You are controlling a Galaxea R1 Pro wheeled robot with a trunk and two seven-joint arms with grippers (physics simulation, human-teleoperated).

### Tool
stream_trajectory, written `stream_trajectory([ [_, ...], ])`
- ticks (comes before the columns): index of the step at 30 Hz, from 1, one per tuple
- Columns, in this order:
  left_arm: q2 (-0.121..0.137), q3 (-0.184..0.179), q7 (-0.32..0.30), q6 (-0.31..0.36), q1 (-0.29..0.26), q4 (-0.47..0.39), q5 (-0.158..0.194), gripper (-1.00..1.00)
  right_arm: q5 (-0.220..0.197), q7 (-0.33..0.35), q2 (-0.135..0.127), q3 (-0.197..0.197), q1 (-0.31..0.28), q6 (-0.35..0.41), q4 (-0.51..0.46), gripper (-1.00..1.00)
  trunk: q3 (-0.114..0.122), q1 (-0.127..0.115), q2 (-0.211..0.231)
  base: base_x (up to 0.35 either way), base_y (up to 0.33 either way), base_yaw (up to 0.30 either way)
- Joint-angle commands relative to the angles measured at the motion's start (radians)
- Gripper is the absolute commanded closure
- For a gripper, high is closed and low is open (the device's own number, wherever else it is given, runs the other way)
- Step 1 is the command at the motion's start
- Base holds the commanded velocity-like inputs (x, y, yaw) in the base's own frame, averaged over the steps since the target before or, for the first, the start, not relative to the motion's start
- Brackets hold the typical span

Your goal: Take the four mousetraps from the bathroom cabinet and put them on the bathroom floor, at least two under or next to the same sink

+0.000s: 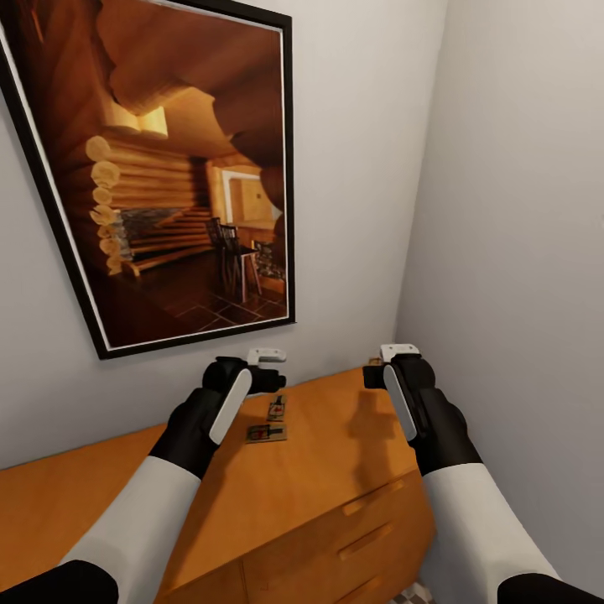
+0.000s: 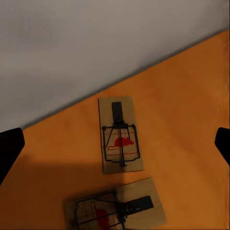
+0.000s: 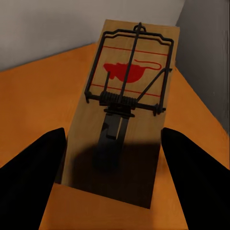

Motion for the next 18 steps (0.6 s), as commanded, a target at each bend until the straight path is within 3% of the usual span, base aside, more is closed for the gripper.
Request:
stream_trajectory([
  [1, 0.000, -0.001, 0.010, 0.003, -0.001, -0.001, 0.011, -1.00, -0.009, -0.008, 0.000, 0.001, -0.001, 0.003, -0.001, 1.00, -0.001, 0.000, -0.001, 0.000, -0.208, 0.000],
  [7, 0.000, -0.003, 0.013, 0.002, -0.001, -0.003, 0.011, -1.00, -0.009, -0.009, 0.000, 0.001, -0.001, 0.003, -0.001, 1.00, -0.001, 0.000, -0.001, 0.000, -0.168, 0.000],
  [18, 0.000, 0.000, 0.016, 0.001, 0.000, -0.004, 0.008, -1.00, -0.008, -0.009, 0.000, 0.001, -0.001, 0.003, -0.001, 1.00, -0.001, 0.000, -0.001, 0.000, -0.022, 0.000],
])
